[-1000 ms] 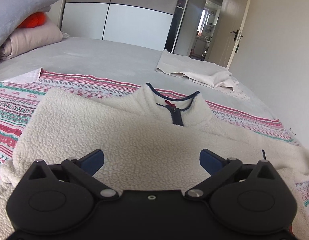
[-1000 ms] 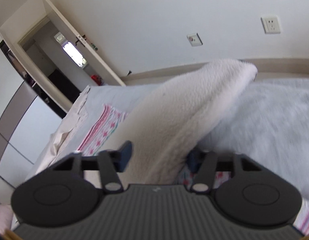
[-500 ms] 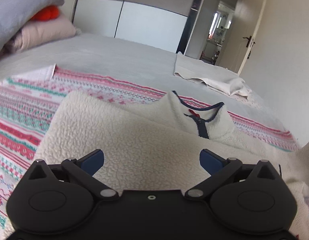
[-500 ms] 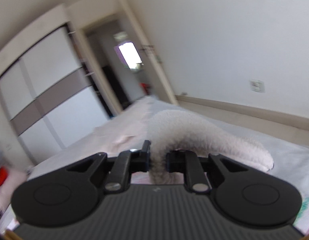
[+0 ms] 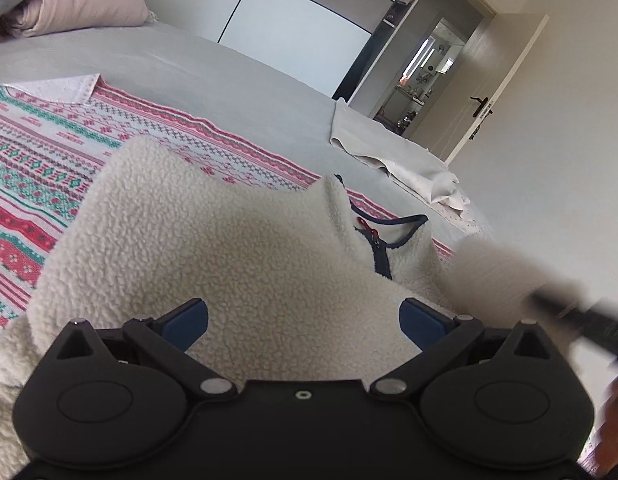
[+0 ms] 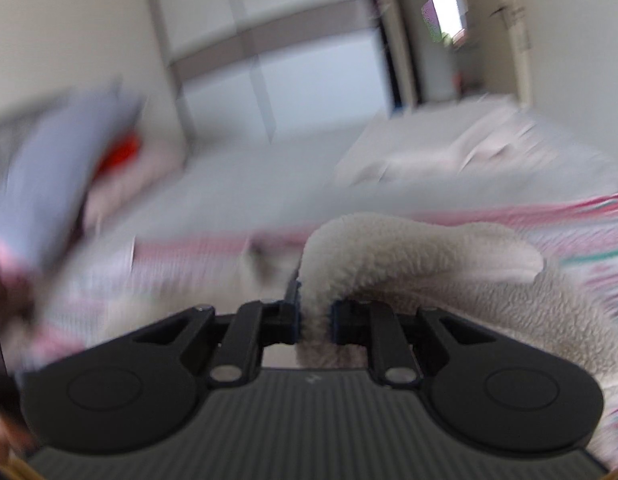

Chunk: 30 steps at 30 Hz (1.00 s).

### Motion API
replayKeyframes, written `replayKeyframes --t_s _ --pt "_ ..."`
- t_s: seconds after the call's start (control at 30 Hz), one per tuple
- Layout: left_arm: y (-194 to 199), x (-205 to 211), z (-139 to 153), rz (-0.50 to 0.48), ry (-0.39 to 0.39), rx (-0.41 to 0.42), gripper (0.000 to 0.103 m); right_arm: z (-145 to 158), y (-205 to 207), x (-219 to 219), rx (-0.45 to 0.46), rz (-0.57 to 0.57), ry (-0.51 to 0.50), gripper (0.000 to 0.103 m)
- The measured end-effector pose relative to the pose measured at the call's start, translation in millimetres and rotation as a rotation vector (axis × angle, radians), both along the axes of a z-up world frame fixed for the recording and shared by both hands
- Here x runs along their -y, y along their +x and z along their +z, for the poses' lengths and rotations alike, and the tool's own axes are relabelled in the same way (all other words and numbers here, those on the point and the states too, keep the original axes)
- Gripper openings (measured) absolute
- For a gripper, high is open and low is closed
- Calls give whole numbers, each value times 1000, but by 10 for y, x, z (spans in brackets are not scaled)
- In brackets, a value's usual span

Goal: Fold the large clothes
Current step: 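Fold the sleeve with the right gripper across the jacket toward the left gripper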

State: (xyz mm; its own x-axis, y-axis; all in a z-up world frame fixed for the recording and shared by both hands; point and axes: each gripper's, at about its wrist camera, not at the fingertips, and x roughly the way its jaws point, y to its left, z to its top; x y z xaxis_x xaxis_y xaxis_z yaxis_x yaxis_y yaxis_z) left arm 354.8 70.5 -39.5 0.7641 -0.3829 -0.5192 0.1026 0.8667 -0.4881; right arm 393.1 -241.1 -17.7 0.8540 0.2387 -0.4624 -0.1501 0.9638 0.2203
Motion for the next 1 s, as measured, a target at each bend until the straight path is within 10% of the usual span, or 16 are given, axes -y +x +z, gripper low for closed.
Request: replayKeyframes --t_s 0.13,0.23,0.47,0.63,0.9,1.0 --pt "-7 20 8 -22 -15 11 103 -445 -44 -689 -119 102 -238 18" --pt "-20 50 19 -51 -28 23 103 -571 -216 -886 -147 145 -306 43" --pt "-134 354 123 -236 -11 81 103 -100 -724 -494 -69 167 -105 61" --pt "-342 951 162 -369 155 123 103 -165 -974 248 -13 11 137 65" --pt "-249 1776 226 -276 415 172 100 -85 -911 723 -14 -179 80 69" --pt "-164 1774 291 -209 443 212 70 -158 -994 965 -24 -222 148 69"
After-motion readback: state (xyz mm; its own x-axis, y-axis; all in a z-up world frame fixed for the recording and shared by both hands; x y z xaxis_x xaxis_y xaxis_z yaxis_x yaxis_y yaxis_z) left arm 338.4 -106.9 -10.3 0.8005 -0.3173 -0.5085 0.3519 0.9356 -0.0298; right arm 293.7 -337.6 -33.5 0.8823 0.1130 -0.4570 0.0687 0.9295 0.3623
